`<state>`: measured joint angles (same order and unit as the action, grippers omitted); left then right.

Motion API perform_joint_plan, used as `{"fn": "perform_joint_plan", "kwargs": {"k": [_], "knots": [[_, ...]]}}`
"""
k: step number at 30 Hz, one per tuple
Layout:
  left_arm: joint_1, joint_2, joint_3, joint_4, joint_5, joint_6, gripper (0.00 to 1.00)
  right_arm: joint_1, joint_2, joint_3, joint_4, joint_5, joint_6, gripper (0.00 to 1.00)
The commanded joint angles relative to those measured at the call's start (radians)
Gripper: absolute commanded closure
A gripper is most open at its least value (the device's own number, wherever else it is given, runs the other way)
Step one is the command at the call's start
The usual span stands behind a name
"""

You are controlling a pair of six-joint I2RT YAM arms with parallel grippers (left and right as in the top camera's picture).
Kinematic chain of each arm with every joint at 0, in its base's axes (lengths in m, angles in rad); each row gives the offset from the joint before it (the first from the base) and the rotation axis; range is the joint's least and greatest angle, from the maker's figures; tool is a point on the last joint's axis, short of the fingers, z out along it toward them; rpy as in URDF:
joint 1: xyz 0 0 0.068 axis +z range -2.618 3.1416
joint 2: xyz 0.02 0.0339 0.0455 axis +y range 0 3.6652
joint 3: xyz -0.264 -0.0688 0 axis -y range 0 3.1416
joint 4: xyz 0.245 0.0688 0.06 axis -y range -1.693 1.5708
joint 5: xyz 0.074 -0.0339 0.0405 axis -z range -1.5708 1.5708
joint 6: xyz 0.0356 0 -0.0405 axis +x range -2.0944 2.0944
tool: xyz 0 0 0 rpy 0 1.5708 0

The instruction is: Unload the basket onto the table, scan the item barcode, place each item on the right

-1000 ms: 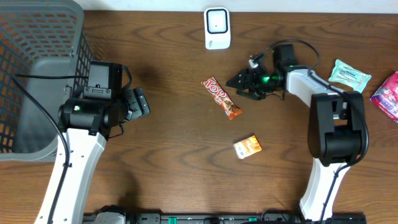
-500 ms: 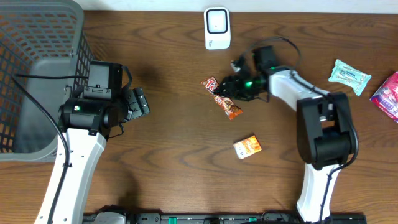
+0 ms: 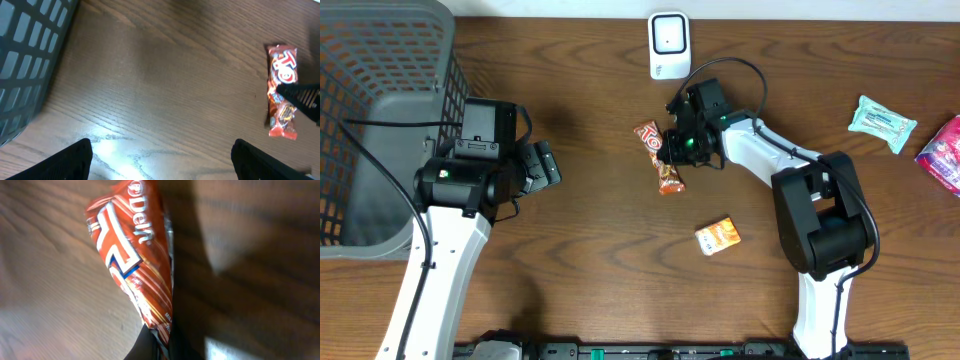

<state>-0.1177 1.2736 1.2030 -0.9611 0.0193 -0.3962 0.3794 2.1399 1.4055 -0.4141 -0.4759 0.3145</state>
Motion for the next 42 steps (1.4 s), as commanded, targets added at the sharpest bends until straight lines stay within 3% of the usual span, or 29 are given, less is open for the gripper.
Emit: {"fn": "perform_joint_plan", "kwargs": {"k": [1, 6, 8, 13, 18, 24, 31, 36, 40, 42], "knots": [[0.005, -0.005, -0.004, 0.001, -0.012, -0.002, 0.11, -0.026, -0.003, 0.094, 0.038, -0.032, 0.064, 0.99], [0.005, -0.005, -0.004, 0.001, -0.013, -0.002, 0.11, -0.065, -0.009, 0.276, 0.048, -0.010, 0.101, 0.99], [0.005, -0.005, -0.004, 0.001, -0.012, -0.002, 0.11, -0.080, -0.009, 0.335, 0.075, 0.111, 0.183, 0.99], [0.005, -0.005, -0.004, 0.001, -0.013, -0.002, 0.11, -0.086, -0.004, 0.341, 0.175, 0.227, 0.298, 0.99], [0.005, -0.005, -0.004, 0.001, -0.013, -0.002, 0.11, -0.084, 0.053, 0.341, 0.370, 0.231, 0.354, 0.99], [0.005, -0.005, -0.004, 0.001, -0.012, -0.002, 0.11, -0.098, 0.116, 0.341, 0.429, 0.195, 0.432, 0.99], [0.005, -0.005, -0.004, 0.001, -0.012, -0.002, 0.11, -0.171, 0.064, 0.341, 0.344, 0.186, 0.338, 0.99], [0.005, -0.005, -0.004, 0.001, -0.012, -0.002, 0.11, -0.317, -0.053, 0.341, 0.129, 0.201, 0.209, 0.99], [0.005, -0.005, -0.004, 0.001, -0.012, -0.002, 0.11, -0.476, -0.145, 0.341, -0.113, 0.351, 0.144, 0.99], [0.005, -0.005, -0.004, 0.001, -0.012, -0.002, 0.11, -0.565, -0.182, 0.341, -0.212, 0.429, 0.024, 0.99]]}}
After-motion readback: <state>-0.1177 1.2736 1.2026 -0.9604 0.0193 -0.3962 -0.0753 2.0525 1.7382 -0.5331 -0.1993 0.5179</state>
